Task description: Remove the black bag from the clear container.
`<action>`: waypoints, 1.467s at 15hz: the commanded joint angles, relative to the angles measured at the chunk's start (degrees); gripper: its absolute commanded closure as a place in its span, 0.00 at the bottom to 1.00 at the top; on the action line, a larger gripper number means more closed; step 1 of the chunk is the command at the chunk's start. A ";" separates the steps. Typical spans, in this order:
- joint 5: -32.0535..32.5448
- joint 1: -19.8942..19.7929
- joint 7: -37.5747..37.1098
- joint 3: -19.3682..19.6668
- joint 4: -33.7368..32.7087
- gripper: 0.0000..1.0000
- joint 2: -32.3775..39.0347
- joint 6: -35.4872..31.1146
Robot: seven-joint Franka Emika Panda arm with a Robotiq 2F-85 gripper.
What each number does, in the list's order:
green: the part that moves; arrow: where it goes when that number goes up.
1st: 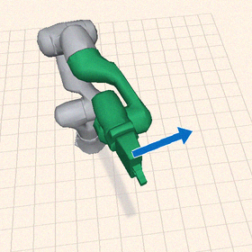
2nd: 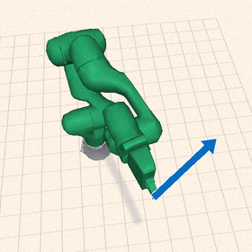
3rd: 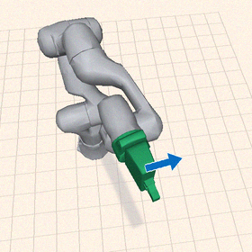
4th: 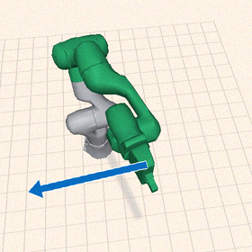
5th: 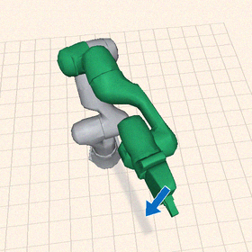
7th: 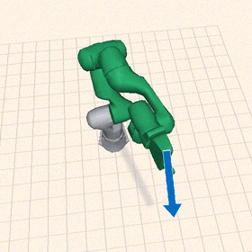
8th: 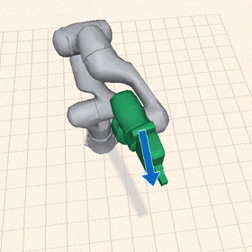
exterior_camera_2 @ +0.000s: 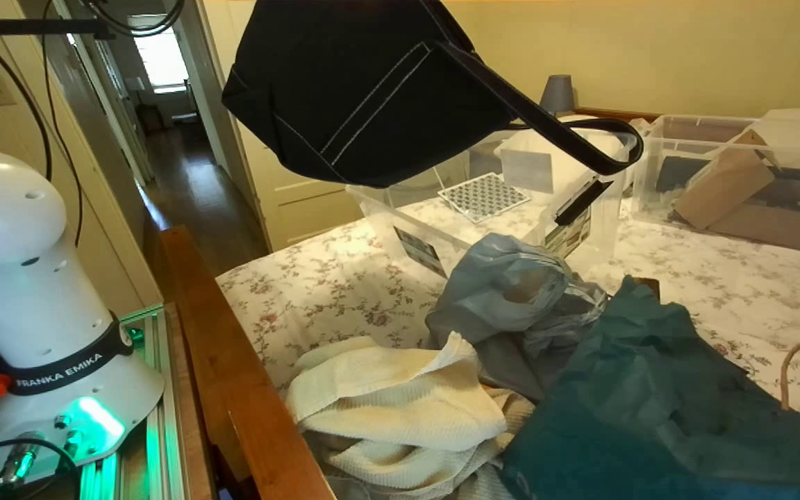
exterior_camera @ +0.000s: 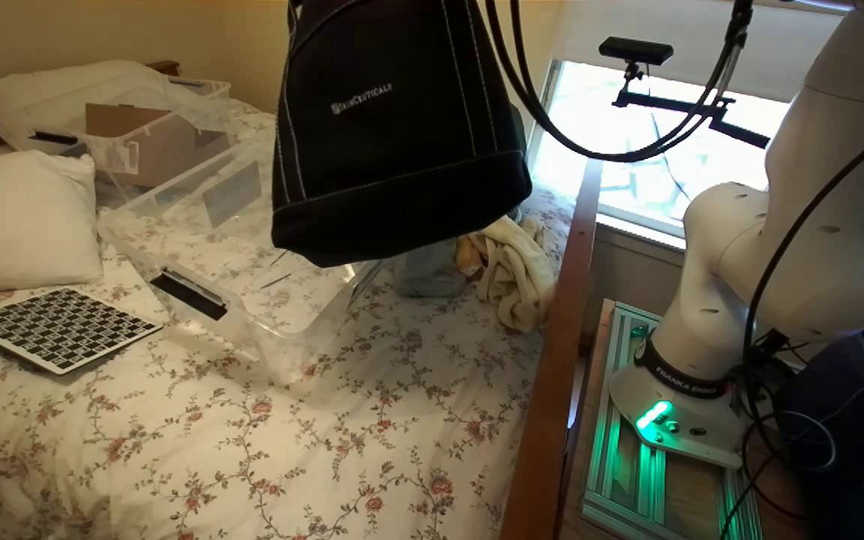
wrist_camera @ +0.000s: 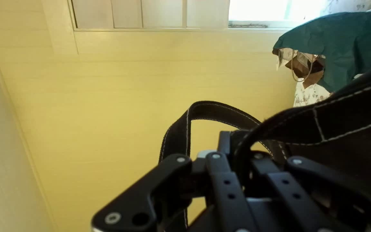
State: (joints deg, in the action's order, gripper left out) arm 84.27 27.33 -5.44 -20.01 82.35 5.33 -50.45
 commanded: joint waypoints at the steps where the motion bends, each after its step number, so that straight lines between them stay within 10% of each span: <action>1: 7.87 -0.64 3.15 -0.27 0.92 0.99 -2.37 1.91; 16: 13.03 -9.38 -1.63 6.06 -3.24 0.99 3.80 -15.51; 22: 17.88 -9.88 -5.87 9.36 -4.91 0.99 5.09 -13.02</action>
State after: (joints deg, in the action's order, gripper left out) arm 94.29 17.17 -13.12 -11.97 80.66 10.83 -65.69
